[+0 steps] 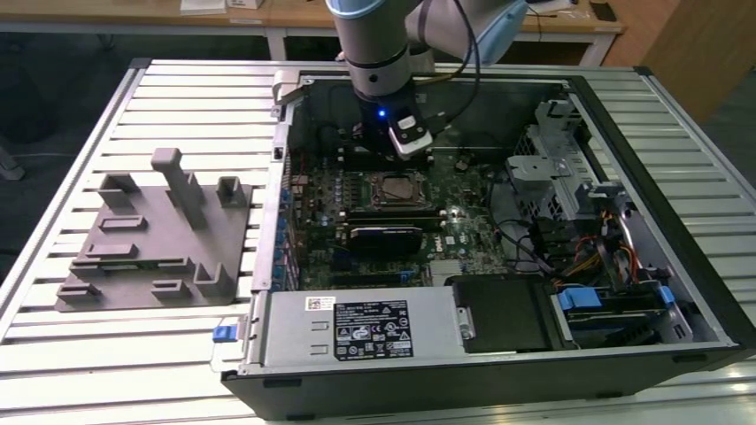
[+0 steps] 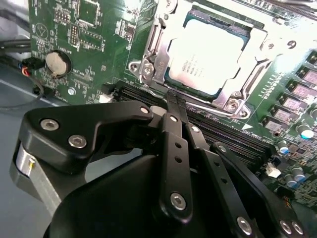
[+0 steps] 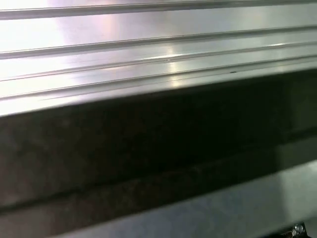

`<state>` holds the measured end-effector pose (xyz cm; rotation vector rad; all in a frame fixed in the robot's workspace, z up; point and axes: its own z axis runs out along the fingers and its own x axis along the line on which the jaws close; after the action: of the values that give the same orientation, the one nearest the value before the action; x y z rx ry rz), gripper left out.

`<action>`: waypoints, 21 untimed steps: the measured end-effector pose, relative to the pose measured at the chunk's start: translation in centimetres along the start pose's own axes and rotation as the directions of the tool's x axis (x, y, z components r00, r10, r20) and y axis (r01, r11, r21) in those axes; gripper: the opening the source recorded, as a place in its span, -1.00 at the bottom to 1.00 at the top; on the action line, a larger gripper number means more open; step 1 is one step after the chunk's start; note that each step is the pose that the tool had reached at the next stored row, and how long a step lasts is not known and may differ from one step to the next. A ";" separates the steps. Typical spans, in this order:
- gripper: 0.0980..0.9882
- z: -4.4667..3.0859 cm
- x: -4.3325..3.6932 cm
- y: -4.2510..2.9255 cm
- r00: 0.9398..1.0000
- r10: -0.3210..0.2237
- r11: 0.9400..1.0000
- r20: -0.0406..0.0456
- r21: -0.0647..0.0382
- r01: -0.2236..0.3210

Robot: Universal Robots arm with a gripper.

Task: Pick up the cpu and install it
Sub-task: 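Install the first cpu locking lever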

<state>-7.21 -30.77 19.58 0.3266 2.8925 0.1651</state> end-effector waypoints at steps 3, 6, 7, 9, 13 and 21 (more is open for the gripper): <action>-0.98 0.06 0.03 0.02 1.000 0.014 1.000 0.002 0.003 -0.014; -0.98 0.13 0.09 0.14 1.000 0.023 1.000 0.003 0.005 -0.023; -0.98 0.15 0.10 0.21 1.000 0.025 1.000 0.004 0.005 -0.025; -0.98 0.18 0.14 0.36 1.000 0.028 1.000 0.004 0.006 -0.028; -0.98 0.22 0.20 0.59 0.999 0.033 0.999 0.005 0.007 -0.033; -0.98 0.39 0.24 0.57 0.997 0.077 0.997 0.012 0.019 -0.077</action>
<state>-7.23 -30.13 19.24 0.4420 2.8733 0.1474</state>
